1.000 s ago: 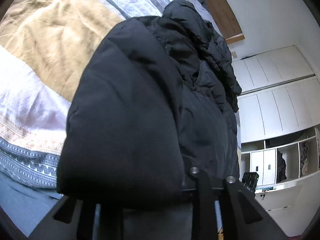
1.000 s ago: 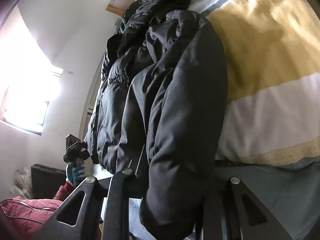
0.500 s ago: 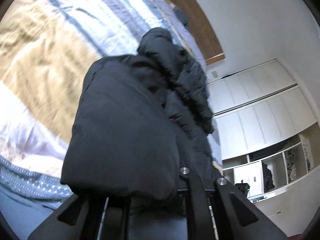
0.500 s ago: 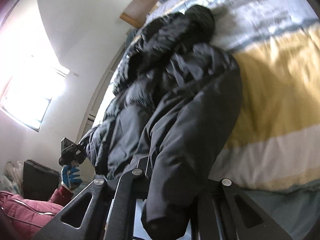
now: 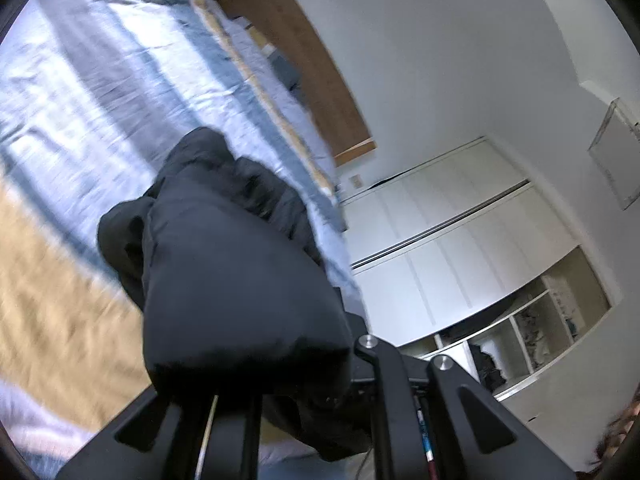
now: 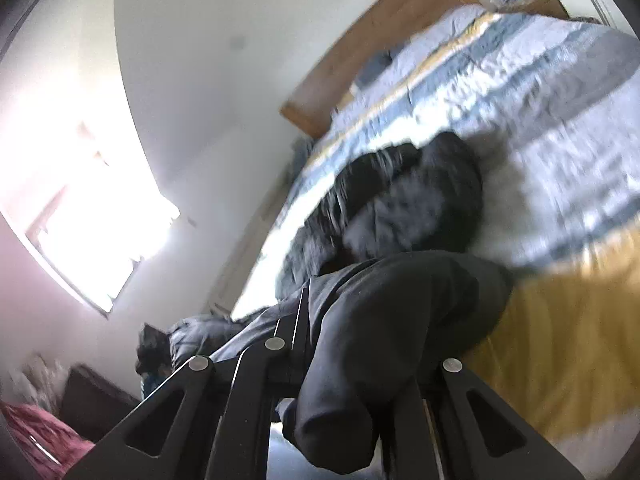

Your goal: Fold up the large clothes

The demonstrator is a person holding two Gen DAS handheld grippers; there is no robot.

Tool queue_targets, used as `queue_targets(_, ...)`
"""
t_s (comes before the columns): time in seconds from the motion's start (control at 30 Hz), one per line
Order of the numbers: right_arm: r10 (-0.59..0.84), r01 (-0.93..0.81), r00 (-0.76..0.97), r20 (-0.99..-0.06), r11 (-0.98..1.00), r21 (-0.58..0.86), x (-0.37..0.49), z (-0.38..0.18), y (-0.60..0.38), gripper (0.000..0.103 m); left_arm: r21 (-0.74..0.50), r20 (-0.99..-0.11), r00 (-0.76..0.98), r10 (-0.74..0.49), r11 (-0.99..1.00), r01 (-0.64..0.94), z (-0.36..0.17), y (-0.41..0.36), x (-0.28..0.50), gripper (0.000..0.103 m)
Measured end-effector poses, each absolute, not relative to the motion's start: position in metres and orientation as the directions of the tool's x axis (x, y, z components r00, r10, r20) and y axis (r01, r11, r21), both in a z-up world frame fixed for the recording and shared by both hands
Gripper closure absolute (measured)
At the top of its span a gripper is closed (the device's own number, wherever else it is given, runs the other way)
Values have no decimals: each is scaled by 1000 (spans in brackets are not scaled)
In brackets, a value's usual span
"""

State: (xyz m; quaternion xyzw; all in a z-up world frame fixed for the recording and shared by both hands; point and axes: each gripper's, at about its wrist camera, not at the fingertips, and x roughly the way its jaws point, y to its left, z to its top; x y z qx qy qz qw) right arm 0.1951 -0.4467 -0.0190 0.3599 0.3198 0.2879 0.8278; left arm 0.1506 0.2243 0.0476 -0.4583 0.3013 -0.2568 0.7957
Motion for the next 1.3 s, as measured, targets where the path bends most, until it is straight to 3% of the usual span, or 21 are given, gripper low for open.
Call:
queue_targets(0.13,692,-259,659,-295,576,775,236,-2,-453,93,-895,-180,700,-691,411,175,67,223,197,93)
queue_targets(0.3,687,-268,703,-184,495,827,296,5,-464,93,-921,-97,722,-685,337,196,77,218,272,93)
queue_targets(0.5,662,-217,737,-135,421,881,381,-11,-462,93,-943,-85,747,-659,295,152,61,213,364,93)
queue_targets(0.77,594,-100,779,-203,436,894,475,-37,-453,93,-954,-160,768,-619,298,41,17,207,470,93)
queue_targets(1.13,466,104,785,-408,550,828,569,-87,-453,92,-892,-390,733,-558,425,-151,-61,207,581,88)
queue_targets(1.3,431,164,752,-498,609,776,592,-108,-445,93,-879,-430,703,-567,441,-182,-94,202,610,85)
